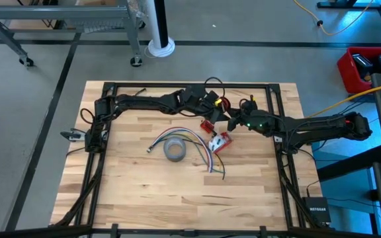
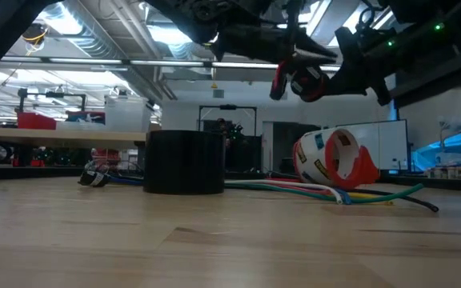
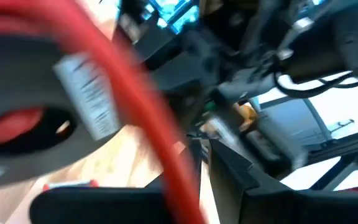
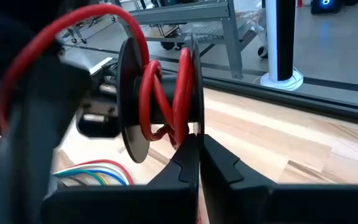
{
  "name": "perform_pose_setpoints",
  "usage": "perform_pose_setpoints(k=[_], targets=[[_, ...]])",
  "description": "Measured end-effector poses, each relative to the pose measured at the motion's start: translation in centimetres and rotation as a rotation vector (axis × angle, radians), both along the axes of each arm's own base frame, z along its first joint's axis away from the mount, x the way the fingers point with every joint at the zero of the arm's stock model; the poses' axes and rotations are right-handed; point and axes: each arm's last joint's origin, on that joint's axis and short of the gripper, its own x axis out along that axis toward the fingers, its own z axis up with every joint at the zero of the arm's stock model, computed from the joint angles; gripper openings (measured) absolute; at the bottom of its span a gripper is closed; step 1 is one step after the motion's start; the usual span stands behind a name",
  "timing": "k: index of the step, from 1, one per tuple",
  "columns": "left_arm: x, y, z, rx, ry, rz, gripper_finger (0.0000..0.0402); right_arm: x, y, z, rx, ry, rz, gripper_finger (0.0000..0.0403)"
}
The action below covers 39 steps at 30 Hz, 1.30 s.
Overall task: Coil cords
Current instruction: Coil the red wire on the black spool
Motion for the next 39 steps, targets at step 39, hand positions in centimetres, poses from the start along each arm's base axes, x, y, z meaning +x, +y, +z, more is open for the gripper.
perform_pose_setpoints(k=[39], targets=[[-2.1, 1.1, -3.0, 0.142, 0.347, -0.119, 0.0111, -0.2, 0.0, -0.4, 0.003, 0.044, -0.005, 0.0003]])
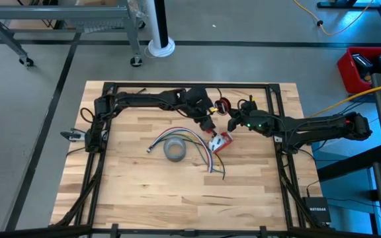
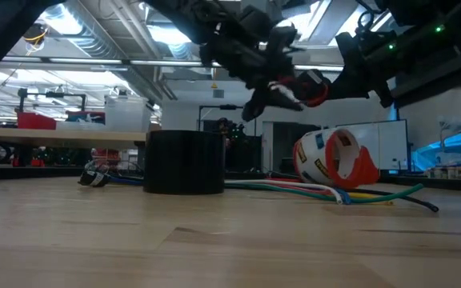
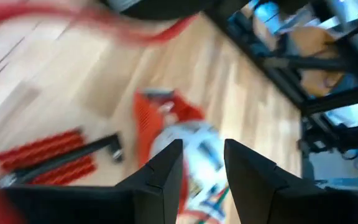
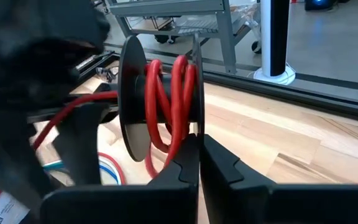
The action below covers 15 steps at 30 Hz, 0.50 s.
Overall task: Coil cords
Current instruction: Coil the red wire on the black spool
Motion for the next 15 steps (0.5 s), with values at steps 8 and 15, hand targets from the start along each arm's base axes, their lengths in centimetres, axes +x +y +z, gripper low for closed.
perform_pose_setpoints(k=[8, 15], targets=[[-1.5, 1.5, -1.1, 0.092, 0.143, 0.001, 0.0092, -0.3, 0.0, 0.4, -0.002, -0.020, 0.001, 0.0003], [-2.8, 1.7, -2.1, 0.160, 0.302, 0.000, 0.0074, -1.0, 0.1, 0.9, -0.004, -0.034, 0.001, 0.0003]])
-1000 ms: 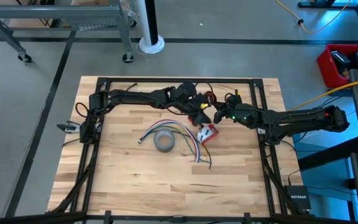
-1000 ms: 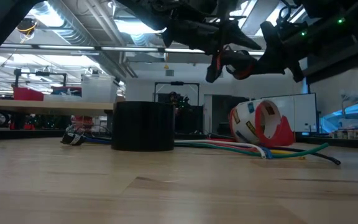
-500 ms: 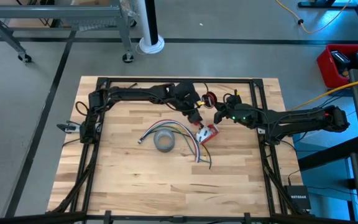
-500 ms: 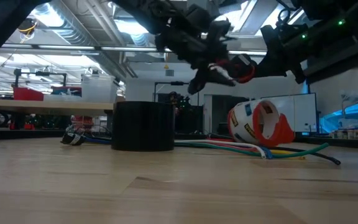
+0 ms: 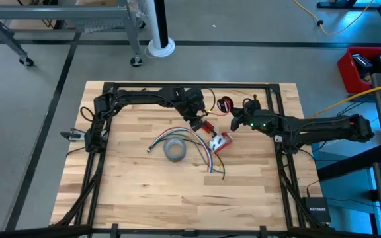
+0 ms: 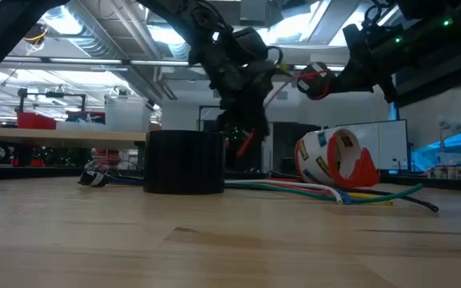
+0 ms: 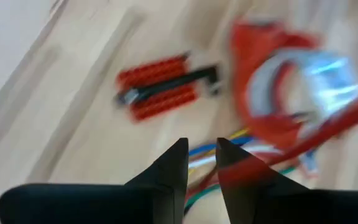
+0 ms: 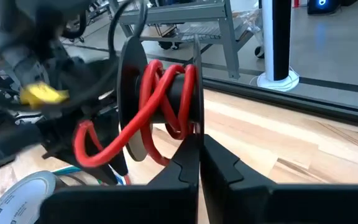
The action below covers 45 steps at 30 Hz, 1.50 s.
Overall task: Coil cords
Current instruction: Coil the red wire on the black spool
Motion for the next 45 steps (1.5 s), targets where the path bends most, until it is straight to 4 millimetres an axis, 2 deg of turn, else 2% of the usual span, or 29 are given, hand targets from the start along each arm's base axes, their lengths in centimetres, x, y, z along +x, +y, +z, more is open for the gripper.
perform_pose_setpoints(k=[5, 11, 16, 20, 23, 27, 31, 38, 41, 45], targets=[[-1.0, -0.1, -0.4, 0.093, 0.126, 0.006, 0.0068, -0.8, 0.0, 0.3, -0.008, 0.011, -0.028, 0.0003], [-1.1, 0.2, 1.3, 0.192, 0.062, -0.019, 0.0058, -1.8, 0.1, 0.4, 0.023, 0.017, -0.045, 0.0003], [0.8, -0.3, 2.7, 0.218, -0.177, -0.053, 0.0050, -2.4, 0.2, 0.4, 0.059, 0.012, -0.050, 0.0003], [2.9, -1.8, 4.4, 0.273, -0.428, -0.090, 0.0047, -2.4, 0.2, 0.5, 0.062, 0.000, -0.043, 0.0003], [4.0, -3.0, 4.6, 0.309, -0.520, -0.101, 0.0047, -2.4, 0.2, 0.6, 0.061, -0.012, -0.043, 0.0003], [4.7, -4.3, 3.9, 0.346, -0.508, -0.082, 0.0047, -2.3, 0.2, 0.8, 0.059, -0.030, -0.042, 0.0003], [5.5, -5.6, 2.4, 0.344, -0.487, -0.102, 0.0047, -2.3, 0.2, 1.1, 0.052, -0.059, -0.040, 0.0003], [6.7, -7.4, 1.7, 0.354, -0.577, -0.132, 0.0047, -2.4, 0.2, 1.2, 0.050, -0.067, -0.039, 0.0003], [6.9, -7.4, 1.8, 0.382, -0.588, -0.103, 0.0047, -2.4, 0.2, 1.2, 0.051, -0.063, -0.038, 0.0003], [6.5, -6.7, 1.1, 0.353, -0.506, -0.036, 0.0047, -2.5, 0.3, 1.3, 0.050, -0.072, -0.038, 0.0003]])
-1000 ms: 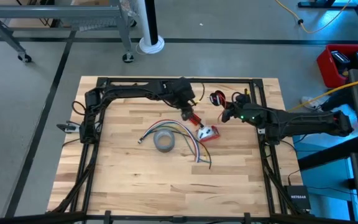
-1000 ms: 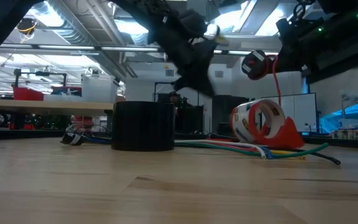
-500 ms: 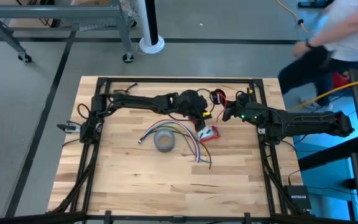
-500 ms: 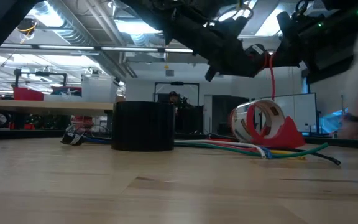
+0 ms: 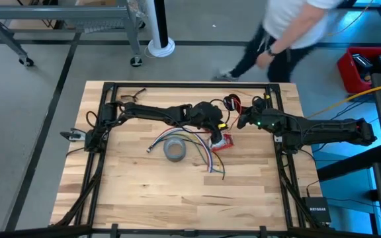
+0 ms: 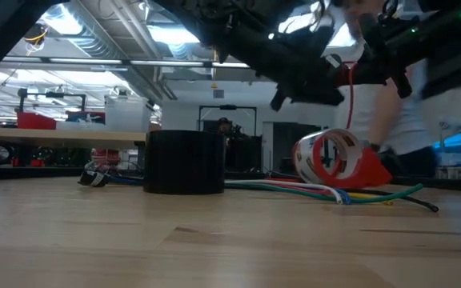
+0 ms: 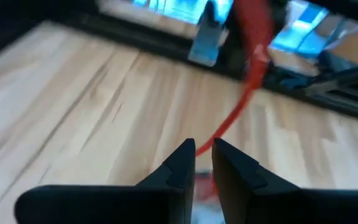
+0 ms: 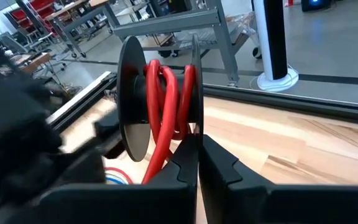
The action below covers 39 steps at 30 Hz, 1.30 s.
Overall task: Coil cords
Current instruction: Coil the red wire on the black spool
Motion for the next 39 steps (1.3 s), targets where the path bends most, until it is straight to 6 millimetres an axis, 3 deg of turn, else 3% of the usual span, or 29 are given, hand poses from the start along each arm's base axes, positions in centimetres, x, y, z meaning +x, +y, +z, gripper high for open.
perform_pose_setpoints(k=[8, 20, 27, 39], targets=[[-0.7, 1.5, -0.8, -0.128, 0.085, -0.077, 0.0054, -0.5, 0.1, 0.5, -0.004, -0.036, 0.000, 0.0003], [0.2, -0.2, 0.4, 0.005, -0.061, -0.163, 0.0162, -1.2, 0.1, 1.2, -0.013, -0.085, 0.001, 0.0003], [0.6, -1.3, 0.9, 0.181, -0.095, -0.107, 0.0168, -1.2, 0.1, 1.2, -0.013, -0.085, 0.001, 0.0003], [0.8, -1.2, 1.7, 0.234, -0.176, -0.057, 0.0168, -1.2, 0.1, 1.4, -0.015, -0.104, 0.001, 0.0003]])
